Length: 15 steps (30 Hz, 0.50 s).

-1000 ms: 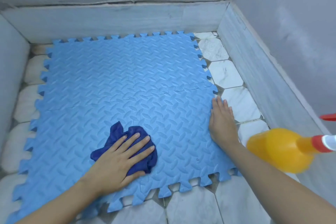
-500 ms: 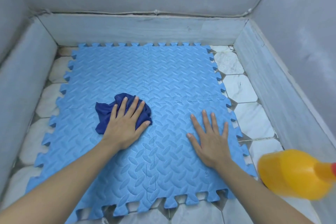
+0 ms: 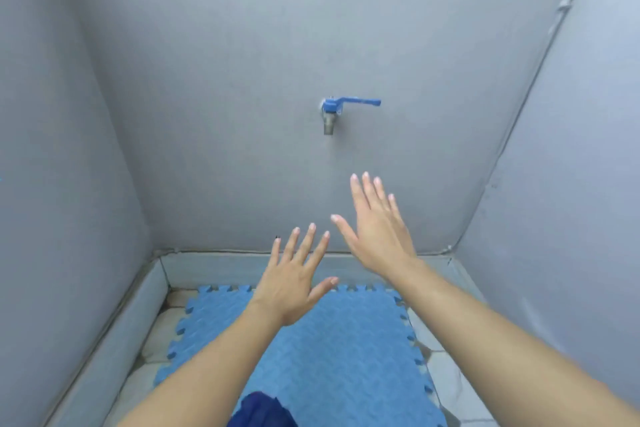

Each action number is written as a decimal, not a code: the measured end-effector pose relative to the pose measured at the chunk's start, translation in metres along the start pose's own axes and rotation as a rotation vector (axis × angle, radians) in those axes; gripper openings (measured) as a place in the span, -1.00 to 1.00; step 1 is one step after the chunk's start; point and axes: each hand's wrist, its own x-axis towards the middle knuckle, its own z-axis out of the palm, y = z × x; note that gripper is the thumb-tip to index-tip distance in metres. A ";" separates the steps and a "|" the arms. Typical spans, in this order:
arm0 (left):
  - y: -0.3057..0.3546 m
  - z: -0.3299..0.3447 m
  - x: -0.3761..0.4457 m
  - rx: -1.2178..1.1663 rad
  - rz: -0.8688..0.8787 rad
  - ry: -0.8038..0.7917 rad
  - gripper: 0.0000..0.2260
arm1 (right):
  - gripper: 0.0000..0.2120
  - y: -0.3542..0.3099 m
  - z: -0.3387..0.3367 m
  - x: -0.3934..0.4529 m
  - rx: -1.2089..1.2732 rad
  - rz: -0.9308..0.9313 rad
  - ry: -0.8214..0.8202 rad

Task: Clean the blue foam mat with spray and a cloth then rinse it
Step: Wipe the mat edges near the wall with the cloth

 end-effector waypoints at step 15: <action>-0.089 -0.057 0.021 0.291 -0.183 0.013 -0.30 | -0.35 -0.027 -0.047 0.142 -0.355 0.145 0.110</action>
